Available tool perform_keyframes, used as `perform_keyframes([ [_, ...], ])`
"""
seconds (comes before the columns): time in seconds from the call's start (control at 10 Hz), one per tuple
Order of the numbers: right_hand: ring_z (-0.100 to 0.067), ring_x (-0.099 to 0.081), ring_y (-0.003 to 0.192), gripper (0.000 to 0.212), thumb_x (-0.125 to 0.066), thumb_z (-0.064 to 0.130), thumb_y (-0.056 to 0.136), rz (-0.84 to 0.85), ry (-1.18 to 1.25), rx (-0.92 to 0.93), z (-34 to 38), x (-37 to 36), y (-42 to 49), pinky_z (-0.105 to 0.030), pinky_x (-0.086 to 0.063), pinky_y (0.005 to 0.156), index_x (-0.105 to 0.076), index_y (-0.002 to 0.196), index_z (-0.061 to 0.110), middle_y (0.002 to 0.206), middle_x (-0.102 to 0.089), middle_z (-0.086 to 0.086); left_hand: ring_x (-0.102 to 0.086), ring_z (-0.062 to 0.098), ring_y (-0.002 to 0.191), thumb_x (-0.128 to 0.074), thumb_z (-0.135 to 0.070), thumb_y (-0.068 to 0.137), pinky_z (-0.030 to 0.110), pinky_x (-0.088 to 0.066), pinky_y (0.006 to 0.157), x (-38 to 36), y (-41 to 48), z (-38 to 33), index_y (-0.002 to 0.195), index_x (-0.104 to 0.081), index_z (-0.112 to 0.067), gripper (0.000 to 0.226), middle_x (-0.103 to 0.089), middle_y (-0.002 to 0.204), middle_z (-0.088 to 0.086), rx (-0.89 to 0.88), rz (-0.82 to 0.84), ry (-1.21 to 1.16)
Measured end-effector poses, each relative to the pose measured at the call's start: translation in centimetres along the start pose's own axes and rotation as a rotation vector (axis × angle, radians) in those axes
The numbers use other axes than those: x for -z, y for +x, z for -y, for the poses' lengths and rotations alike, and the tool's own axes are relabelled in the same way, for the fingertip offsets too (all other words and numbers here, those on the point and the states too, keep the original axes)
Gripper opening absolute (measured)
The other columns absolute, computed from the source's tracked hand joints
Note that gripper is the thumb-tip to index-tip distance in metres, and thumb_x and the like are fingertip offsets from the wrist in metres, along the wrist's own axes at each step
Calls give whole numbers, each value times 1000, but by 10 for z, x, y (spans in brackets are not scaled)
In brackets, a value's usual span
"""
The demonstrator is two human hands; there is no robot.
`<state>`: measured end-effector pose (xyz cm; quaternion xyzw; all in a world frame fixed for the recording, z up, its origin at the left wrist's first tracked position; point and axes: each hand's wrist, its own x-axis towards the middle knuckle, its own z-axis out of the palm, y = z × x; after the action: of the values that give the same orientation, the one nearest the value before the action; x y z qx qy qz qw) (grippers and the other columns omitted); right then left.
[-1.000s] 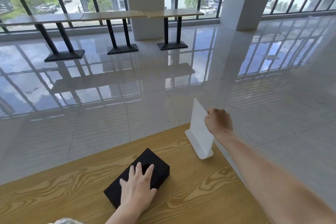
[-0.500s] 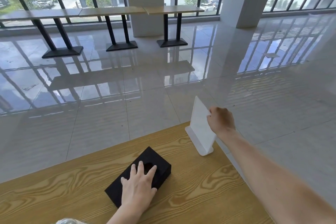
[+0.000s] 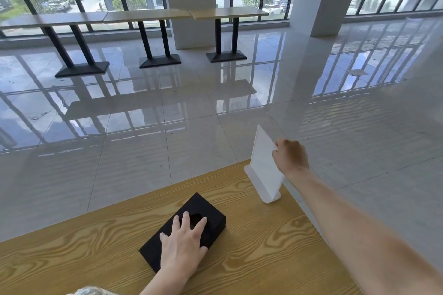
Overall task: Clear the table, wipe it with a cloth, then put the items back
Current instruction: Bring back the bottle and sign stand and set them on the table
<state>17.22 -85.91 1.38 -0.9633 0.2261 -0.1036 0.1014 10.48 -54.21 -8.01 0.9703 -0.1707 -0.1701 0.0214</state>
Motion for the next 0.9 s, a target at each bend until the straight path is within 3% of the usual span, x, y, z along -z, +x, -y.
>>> perform_keyframes([
  [0.1, -34, -50, 67, 17, -57, 5, 85, -9, 15, -3, 1, -1, 0, -32, -37, 62, -50, 71, 9, 80, -68, -25, -5, 33, 154, -56, -49, 96, 61, -29, 115, 0, 0, 0, 155, -12, -44, 75, -6, 167, 9, 0, -6, 11],
  [0.4, -35, -51, 65, 25, -58, 6, 85, -18, 47, 5, -3, -1, -2, -33, -35, 61, -41, 67, 12, 69, -61, -20, -8, 32, 154, -58, -50, 95, 60, -30, 114, 2, -2, 0, 154, -14, -45, 74, -9, 167, 8, 4, -20, 7],
  [0.6, -40, -65, 77, 11, -65, 14, 88, -24, 67, 22, -4, 2, -7, -31, -37, 64, -67, 87, 4, 80, -70, -21, -8, 32, 154, -59, -50, 95, 60, -30, 115, 2, -3, 0, 154, -14, -45, 75, -9, 167, 8, 7, -26, 2],
  [0.7, -34, -52, 67, 23, -62, 12, 88, 3, 56, -6, -4, 4, -8, -30, -34, 63, -47, 72, 15, 68, -55, -15, -8, 31, 154, -59, -50, 94, 60, -30, 115, 1, -3, 0, 154, -14, -46, 75, -10, 167, 7, 7, -28, -3],
  [0.8, -30, -43, 66, 30, -61, 10, 87, 9, 57, -5, -2, 8, -9, -31, -32, 63, -38, 68, 15, 67, -46, -8, -7, 31, 154, -59, -50, 94, 60, -29, 115, 2, -3, 0, 154, -14, -46, 75, -9, 167, 7, 7, -25, 0],
  [0.9, -31, -45, 65, 42, -61, 12, 87, 15, 65, -11, -4, 6, -10, -30, -32, 62, -31, 59, 19, 65, -49, -11, -7, 31, 154, -58, -50, 95, 60, -29, 115, 1, -3, 0, 154, -13, -46, 75, -8, 167, 7, 7, -25, 2],
])
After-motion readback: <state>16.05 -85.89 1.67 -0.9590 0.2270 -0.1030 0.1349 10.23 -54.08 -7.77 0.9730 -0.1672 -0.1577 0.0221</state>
